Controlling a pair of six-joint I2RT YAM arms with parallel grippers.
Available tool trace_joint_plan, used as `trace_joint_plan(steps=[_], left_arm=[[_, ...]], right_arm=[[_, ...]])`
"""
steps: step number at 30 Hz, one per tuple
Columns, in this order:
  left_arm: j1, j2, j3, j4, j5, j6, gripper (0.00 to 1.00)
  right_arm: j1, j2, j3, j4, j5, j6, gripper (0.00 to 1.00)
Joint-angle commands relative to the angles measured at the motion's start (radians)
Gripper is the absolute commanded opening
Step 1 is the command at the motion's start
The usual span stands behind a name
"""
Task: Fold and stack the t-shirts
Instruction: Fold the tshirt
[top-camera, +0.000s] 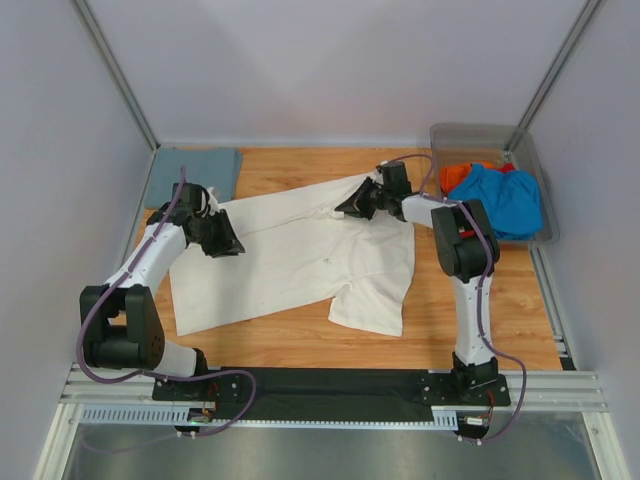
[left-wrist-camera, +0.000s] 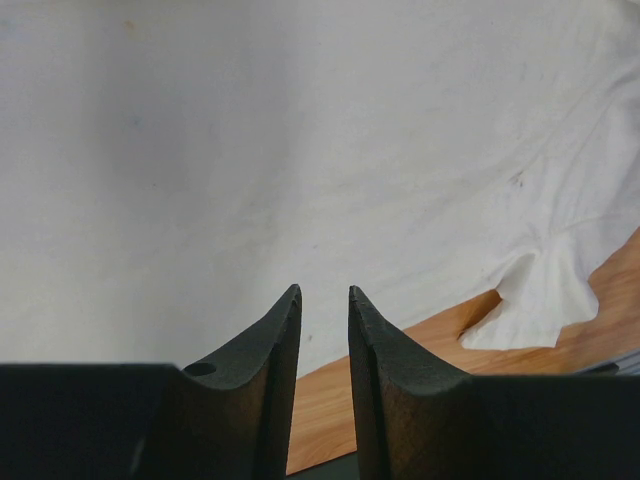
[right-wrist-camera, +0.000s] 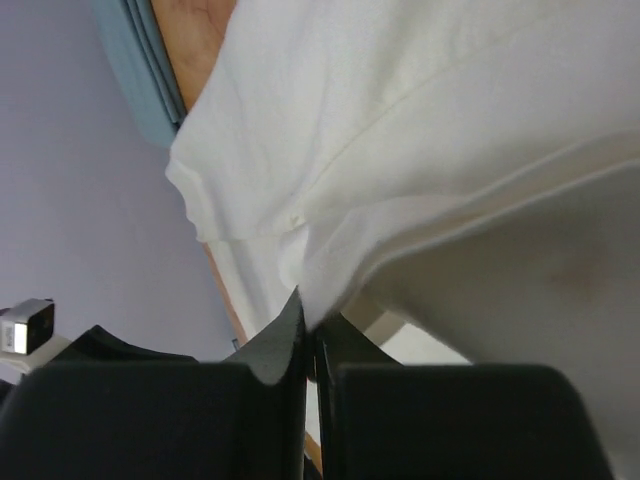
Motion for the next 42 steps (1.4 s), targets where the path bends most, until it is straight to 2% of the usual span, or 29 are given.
trace_joint_plan(steps=[1,7,12,20,21,22,23,24,25,26,29,30,31,33,34,35,36,37,40,42], left_arm=[[0.010,0.001,0.014,0.024,0.020,0.008,0.33],[0.037,-0.003,-0.003,0.031,0.027,0.013,0.33],[0.057,-0.003,-0.019,0.039,0.038,0.022,0.33],[0.062,0.012,-0.032,0.059,0.073,0.011,0.33],[0.060,0.023,-0.044,0.077,0.102,0.004,0.33],[0.060,0.023,-0.044,0.077,0.103,0.004,0.33],[0.062,0.024,-0.049,0.086,0.113,-0.004,0.33],[0.060,0.026,-0.061,0.106,0.121,-0.007,0.34],[0.057,0.024,-0.067,0.117,0.127,-0.012,0.34],[0.047,0.020,-0.073,0.128,0.133,-0.016,0.36],[0.019,0.012,-0.082,0.191,0.141,-0.038,0.37],[-0.040,0.009,-0.088,0.250,0.142,-0.071,0.37],[-0.065,0.010,-0.092,0.286,0.139,-0.090,0.36],[-0.149,0.044,-0.093,0.417,0.145,-0.172,0.36],[-0.174,0.065,-0.089,0.462,0.158,-0.199,0.34],[-0.205,0.119,-0.079,0.502,0.161,-0.225,0.33],[-0.254,0.150,-0.049,0.571,0.158,-0.240,0.31],[-0.280,0.182,-0.027,0.590,0.147,-0.260,0.28],[-0.337,0.289,0.017,0.709,0.115,-0.323,0.27],[-0.351,0.355,0.016,0.827,0.100,-0.366,0.31]], right_arm=[[0.002,-0.078,-0.034,0.126,-0.029,0.264,0.00],[0.005,-0.117,-0.116,0.098,0.012,0.524,0.00],[0.022,-0.170,-0.138,-0.121,0.080,0.586,0.00],[0.063,-0.188,-0.173,-0.187,0.092,0.747,0.00],[0.092,-0.226,-0.195,-0.283,0.130,0.745,0.07],[0.093,-0.226,-0.195,-0.284,0.149,0.745,0.08],[0.100,-0.264,-0.213,-0.284,0.162,0.747,0.19],[0.102,-0.283,-0.259,-0.266,0.170,0.733,0.25],[0.099,-0.301,-0.276,-0.255,0.178,0.707,0.31],[0.087,-0.335,-0.287,-0.258,0.176,0.672,0.43],[0.062,-0.384,-0.235,-0.368,0.185,0.421,0.62],[0.044,-0.395,-0.212,-0.461,0.201,0.322,0.66],[0.034,-0.412,-0.159,-0.504,0.237,0.157,0.72],[-0.004,-0.417,-0.106,-0.596,0.267,-0.027,0.72],[-0.016,-0.418,-0.072,-0.618,0.311,-0.183,0.72],[-0.042,-0.415,-0.068,-0.617,0.320,-0.246,0.70],[-0.058,-0.412,-0.064,-0.605,0.313,-0.299,0.67],[-0.074,-0.394,-0.060,-0.603,0.299,-0.375,0.57],[-0.130,-0.349,-0.058,-0.546,0.212,-0.439,0.44],[-0.144,-0.329,-0.054,-0.496,0.167,-0.486,0.43]])
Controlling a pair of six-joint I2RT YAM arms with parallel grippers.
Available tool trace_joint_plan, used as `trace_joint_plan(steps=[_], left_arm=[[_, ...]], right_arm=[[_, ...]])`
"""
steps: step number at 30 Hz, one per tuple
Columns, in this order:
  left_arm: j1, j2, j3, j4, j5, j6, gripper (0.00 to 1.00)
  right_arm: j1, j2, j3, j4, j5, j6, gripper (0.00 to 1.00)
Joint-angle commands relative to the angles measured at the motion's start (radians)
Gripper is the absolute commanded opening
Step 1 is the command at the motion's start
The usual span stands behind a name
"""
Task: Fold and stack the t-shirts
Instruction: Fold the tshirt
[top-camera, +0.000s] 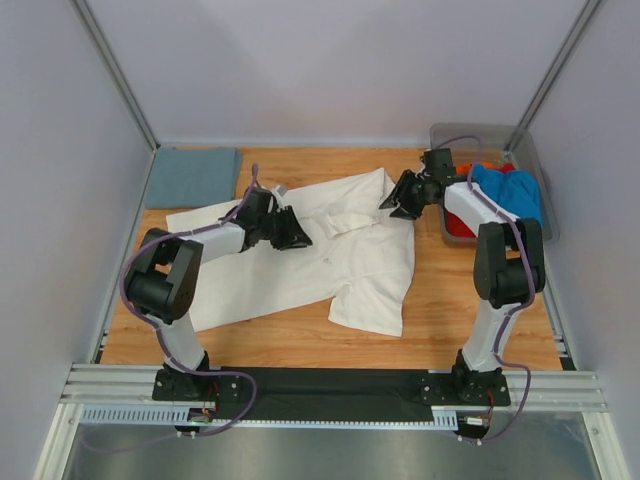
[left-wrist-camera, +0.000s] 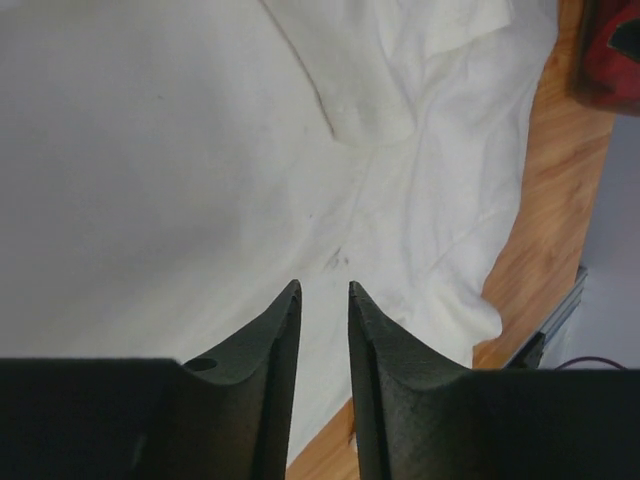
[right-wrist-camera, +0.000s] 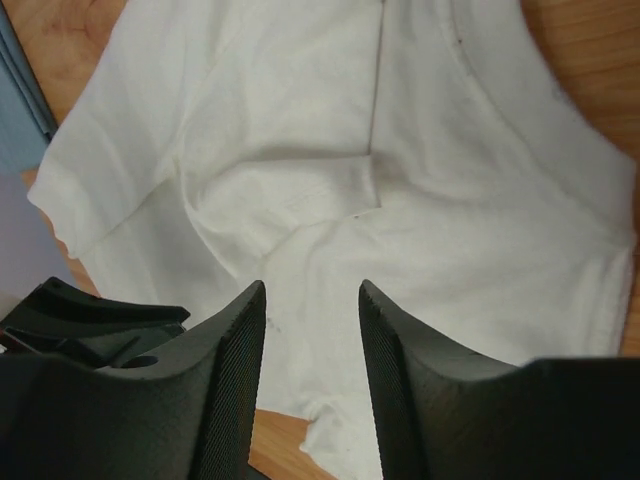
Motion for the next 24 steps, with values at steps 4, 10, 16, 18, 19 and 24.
trace_joint_plan(steps=[4,10,16,18,19,24], left_arm=[[-0.076,0.158,0.117,0.249,-0.078,-0.100,0.36],[-0.144,0.249,0.283,0.106,-0.208,-0.003,0.38],[-0.188,0.290,0.358,-0.030,-0.308,0.025,0.38],[-0.209,0.284,0.369,-0.061,-0.363,0.047,0.38],[-0.217,0.275,0.372,-0.087,-0.380,0.054,0.39],[-0.263,0.249,0.386,-0.151,-0.477,0.094,0.40]], right_arm=[[-0.016,0.127,0.080,0.012,-0.151,-0.234,0.52],[-0.037,0.177,0.083,0.089,-0.267,-0.145,0.59],[-0.040,0.177,0.078,0.087,-0.260,-0.148,0.61],[-0.043,0.171,0.071,0.086,-0.244,-0.155,0.63],[-0.048,0.170,0.065,0.087,-0.246,-0.156,0.64],[-0.051,0.190,0.064,0.090,-0.255,-0.156,0.65]])
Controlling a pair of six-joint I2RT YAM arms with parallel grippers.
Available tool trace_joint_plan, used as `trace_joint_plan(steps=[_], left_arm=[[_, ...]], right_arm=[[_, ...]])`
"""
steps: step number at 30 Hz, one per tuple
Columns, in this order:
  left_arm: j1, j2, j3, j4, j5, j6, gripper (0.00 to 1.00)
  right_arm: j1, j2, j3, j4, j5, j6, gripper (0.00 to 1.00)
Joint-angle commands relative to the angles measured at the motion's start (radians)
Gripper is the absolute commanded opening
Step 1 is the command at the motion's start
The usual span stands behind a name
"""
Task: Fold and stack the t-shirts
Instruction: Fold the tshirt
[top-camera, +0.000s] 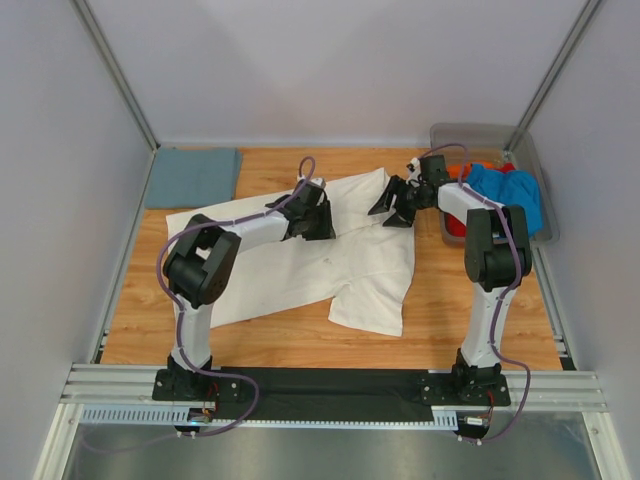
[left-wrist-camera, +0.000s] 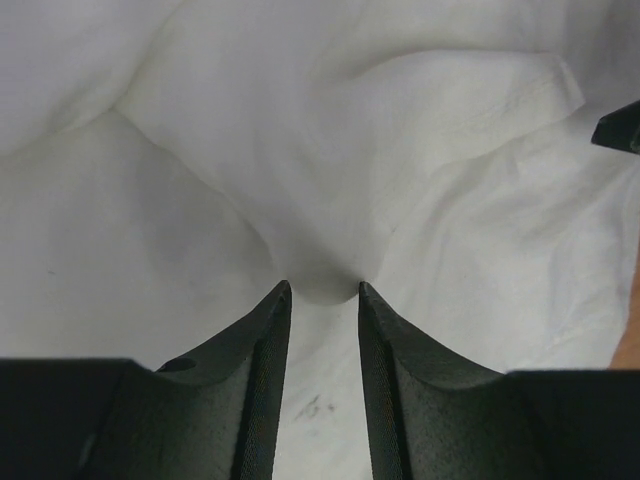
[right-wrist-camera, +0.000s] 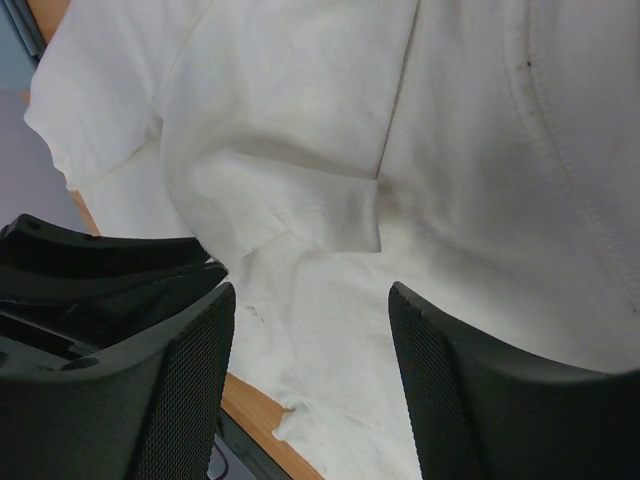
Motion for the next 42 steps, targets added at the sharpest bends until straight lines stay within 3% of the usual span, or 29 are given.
trace_joint_plan(steps=[1,11,22,31,37,42], left_arm=[[-0.035,-0.043,0.029,-0.062,-0.095,0.068,0.41],[-0.039,0.035,0.113,-0.116,-0.097,0.105,0.44],[-0.041,0.088,0.191,-0.195,-0.097,0.111,0.39],[-0.042,0.066,0.157,-0.186,-0.119,0.125,0.47],[-0.044,0.104,0.199,-0.189,-0.115,0.123,0.40],[-0.044,0.114,0.220,-0.218,-0.125,0.131,0.28]], right_arm=[[-0.006,0.009,0.019,0.045,-0.023,-0.009,0.65],[-0.004,0.059,0.067,0.045,-0.040,-0.001,0.59],[-0.006,0.090,0.095,0.051,-0.057,0.013,0.59],[-0.006,0.109,0.108,0.070,-0.075,0.036,0.58],[-0.006,0.121,0.118,0.073,-0.078,0.046,0.56],[-0.004,0.136,0.128,0.080,-0.084,0.052,0.52]])
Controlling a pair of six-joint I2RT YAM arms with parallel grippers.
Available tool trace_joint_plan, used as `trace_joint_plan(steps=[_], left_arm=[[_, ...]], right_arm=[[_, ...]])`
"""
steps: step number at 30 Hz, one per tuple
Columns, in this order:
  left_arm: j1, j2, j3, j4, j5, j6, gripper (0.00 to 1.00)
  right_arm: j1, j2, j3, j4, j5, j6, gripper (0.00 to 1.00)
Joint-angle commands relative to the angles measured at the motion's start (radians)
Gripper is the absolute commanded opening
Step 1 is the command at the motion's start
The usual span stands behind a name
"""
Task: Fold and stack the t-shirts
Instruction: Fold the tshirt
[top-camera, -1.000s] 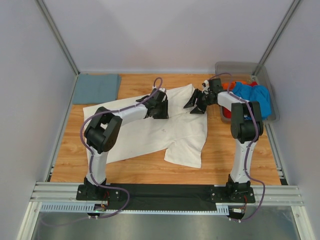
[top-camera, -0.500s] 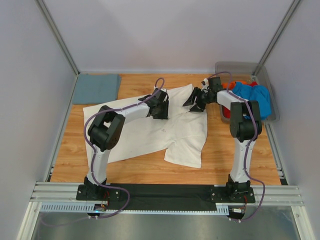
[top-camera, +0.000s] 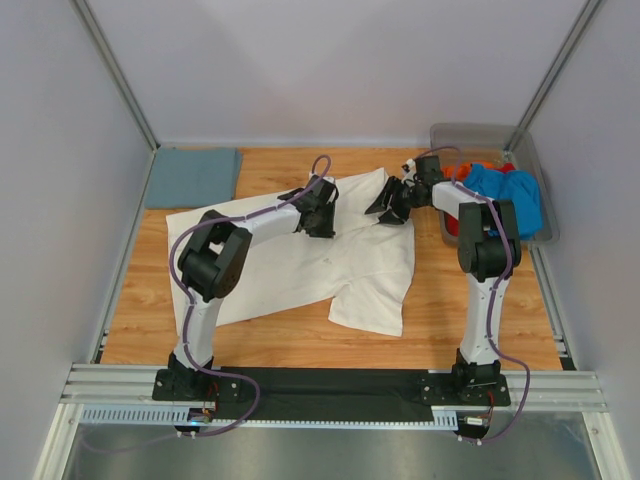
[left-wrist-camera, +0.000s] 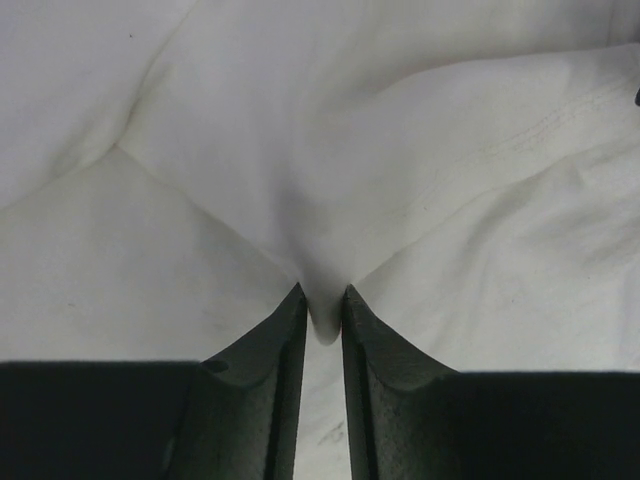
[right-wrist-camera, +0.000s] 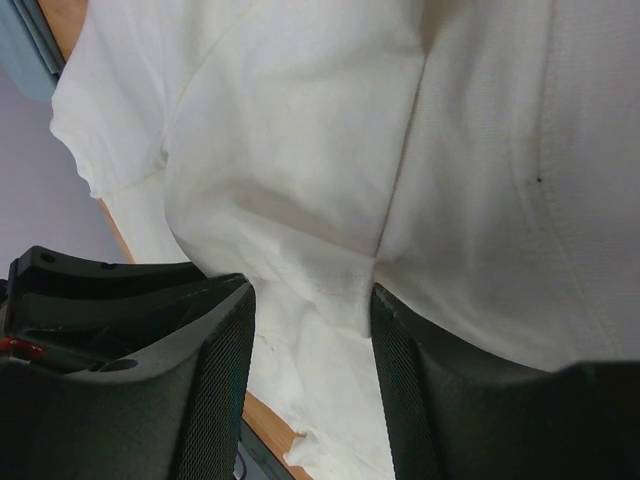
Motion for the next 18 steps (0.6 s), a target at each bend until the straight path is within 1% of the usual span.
trace_joint_plan(steps=[1,2,4,7,8,10,12,13,15,17,18], left_arm=[[-0.004,0.011,0.047,-0.030,-0.016,0.024,0.27],[-0.004,0.011,0.048,-0.035,-0.011,0.027,0.24],[-0.004,0.005,0.050,-0.045,-0.014,0.035,0.22],[-0.003,-0.004,0.057,-0.064,-0.023,0.042,0.22],[-0.004,-0.004,0.062,-0.080,-0.023,0.047,0.22],[-0.004,-0.004,0.079,-0.094,-0.020,0.053,0.22],[-0.004,-0.004,0.088,-0.102,-0.014,0.058,0.22],[-0.004,-0.002,0.093,-0.105,-0.008,0.056,0.23],[-0.003,0.004,0.109,-0.117,-0.002,0.058,0.24],[-0.003,0.005,0.116,-0.124,0.001,0.059,0.22],[-0.004,0.004,0.122,-0.128,-0.002,0.064,0.18]], right_arm=[[-0.004,0.024,0.056,0.032,-0.023,0.011,0.50],[-0.002,0.026,0.058,0.030,-0.020,0.009,0.49],[-0.004,0.027,0.061,0.021,-0.019,0.001,0.48],[-0.004,0.027,0.059,0.021,-0.025,0.007,0.40],[-0.004,0.027,0.058,0.021,-0.039,0.014,0.35],[-0.004,0.015,0.049,0.027,-0.049,0.027,0.34],[-0.004,-0.002,0.026,0.046,-0.056,0.040,0.39],[-0.002,-0.007,0.015,0.049,-0.063,0.044,0.43],[-0.002,-0.017,-0.006,0.052,-0.065,0.053,0.44],[-0.002,-0.022,-0.032,0.069,-0.074,0.072,0.40],[-0.002,-0.030,-0.043,0.079,-0.077,0.081,0.37]])
